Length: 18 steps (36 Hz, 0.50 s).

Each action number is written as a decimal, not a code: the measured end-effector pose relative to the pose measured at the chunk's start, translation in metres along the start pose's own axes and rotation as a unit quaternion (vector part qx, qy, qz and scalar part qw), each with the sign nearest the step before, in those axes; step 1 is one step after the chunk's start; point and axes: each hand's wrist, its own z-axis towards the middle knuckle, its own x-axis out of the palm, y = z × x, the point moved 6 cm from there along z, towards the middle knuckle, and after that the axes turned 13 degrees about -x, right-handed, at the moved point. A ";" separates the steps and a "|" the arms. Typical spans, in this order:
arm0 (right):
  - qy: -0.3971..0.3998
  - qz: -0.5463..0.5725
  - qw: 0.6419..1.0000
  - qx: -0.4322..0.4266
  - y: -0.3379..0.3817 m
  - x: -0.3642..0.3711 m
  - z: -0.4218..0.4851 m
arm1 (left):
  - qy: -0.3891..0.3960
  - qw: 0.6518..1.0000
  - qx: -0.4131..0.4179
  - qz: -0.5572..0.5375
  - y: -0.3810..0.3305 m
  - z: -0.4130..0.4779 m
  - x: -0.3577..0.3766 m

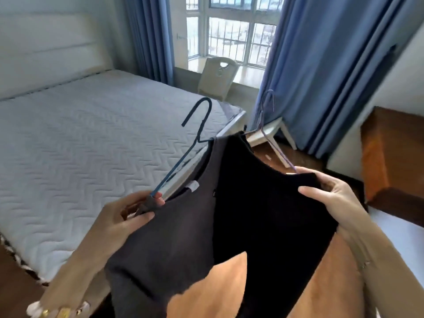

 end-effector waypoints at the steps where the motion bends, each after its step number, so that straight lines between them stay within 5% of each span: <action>1: -0.007 -0.002 1.000 -0.004 0.004 -0.012 0.011 | 0.003 1.000 0.008 0.005 -0.008 0.014 0.009; 18: -0.039 -0.150 0.985 -0.072 -0.008 -0.129 0.272 | 0.019 0.999 0.036 0.032 -0.066 0.315 0.125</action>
